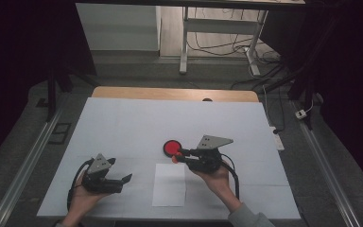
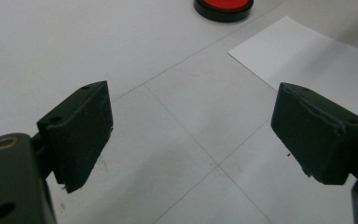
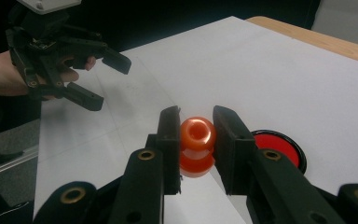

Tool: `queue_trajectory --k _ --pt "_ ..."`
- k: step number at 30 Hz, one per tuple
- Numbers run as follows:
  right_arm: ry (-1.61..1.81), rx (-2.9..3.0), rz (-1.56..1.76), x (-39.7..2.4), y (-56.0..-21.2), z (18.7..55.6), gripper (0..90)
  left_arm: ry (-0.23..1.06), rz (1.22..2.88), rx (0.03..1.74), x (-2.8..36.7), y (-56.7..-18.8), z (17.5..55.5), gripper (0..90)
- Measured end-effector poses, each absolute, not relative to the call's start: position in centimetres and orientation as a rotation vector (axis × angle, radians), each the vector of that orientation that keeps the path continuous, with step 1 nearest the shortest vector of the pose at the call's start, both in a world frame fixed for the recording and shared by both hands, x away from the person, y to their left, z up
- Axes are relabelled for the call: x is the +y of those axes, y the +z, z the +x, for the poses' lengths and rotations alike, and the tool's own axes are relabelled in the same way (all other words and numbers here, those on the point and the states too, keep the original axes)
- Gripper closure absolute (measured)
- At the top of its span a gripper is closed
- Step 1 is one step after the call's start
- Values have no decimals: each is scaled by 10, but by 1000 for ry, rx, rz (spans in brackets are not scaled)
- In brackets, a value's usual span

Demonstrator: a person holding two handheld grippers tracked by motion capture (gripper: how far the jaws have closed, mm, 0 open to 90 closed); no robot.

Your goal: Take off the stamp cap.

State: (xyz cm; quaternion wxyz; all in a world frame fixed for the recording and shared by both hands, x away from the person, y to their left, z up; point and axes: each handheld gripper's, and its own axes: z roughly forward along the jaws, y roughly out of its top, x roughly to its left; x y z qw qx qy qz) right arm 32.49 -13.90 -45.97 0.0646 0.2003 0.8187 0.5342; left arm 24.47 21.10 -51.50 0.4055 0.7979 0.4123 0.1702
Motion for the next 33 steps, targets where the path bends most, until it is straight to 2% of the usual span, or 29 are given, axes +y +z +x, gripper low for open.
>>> queue_trajectory --k 14,33 --pt "1612 2470 603 -139 -460 325 727 446 1992 1005 204 -505 247 149" --pt "1615 2464 606 -141 -459 325 727 442 2033 902 170 -482 261 157"
